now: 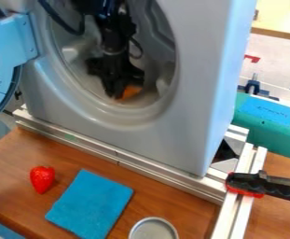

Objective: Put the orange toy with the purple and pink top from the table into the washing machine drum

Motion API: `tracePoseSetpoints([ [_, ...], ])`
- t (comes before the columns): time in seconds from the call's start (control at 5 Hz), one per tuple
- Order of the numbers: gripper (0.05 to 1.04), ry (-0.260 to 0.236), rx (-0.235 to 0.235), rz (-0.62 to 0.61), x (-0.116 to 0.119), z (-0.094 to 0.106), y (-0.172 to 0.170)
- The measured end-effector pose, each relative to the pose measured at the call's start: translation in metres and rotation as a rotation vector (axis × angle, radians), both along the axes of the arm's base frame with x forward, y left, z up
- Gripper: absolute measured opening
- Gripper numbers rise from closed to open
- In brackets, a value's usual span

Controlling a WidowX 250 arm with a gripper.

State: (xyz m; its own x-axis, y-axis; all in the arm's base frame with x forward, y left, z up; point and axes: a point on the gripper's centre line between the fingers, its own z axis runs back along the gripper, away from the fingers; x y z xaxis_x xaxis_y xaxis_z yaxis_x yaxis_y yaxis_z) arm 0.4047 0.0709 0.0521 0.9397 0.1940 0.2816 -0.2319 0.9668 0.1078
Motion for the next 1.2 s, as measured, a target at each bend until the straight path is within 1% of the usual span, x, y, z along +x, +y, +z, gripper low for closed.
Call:
tracePoseSetpoints([
  [0.2,0.584,-0.020,-0.012,0.013,-0.015,0.003,-0.003],
  [0.4,0.884,-0.076,-0.012,0.046,-0.029,0.026,-0.003],
  [0.6,1.010,-0.091,0.016,0.069,-0.055,0.048,-0.002],
  [0.8,1.005,-0.001,0.068,0.087,-0.091,0.062,0.005],
  [1.0,1.003,0.189,0.113,0.179,-0.137,0.051,0.037],
  [1.2,1.003,0.282,0.131,0.221,-0.167,0.034,0.052],
])
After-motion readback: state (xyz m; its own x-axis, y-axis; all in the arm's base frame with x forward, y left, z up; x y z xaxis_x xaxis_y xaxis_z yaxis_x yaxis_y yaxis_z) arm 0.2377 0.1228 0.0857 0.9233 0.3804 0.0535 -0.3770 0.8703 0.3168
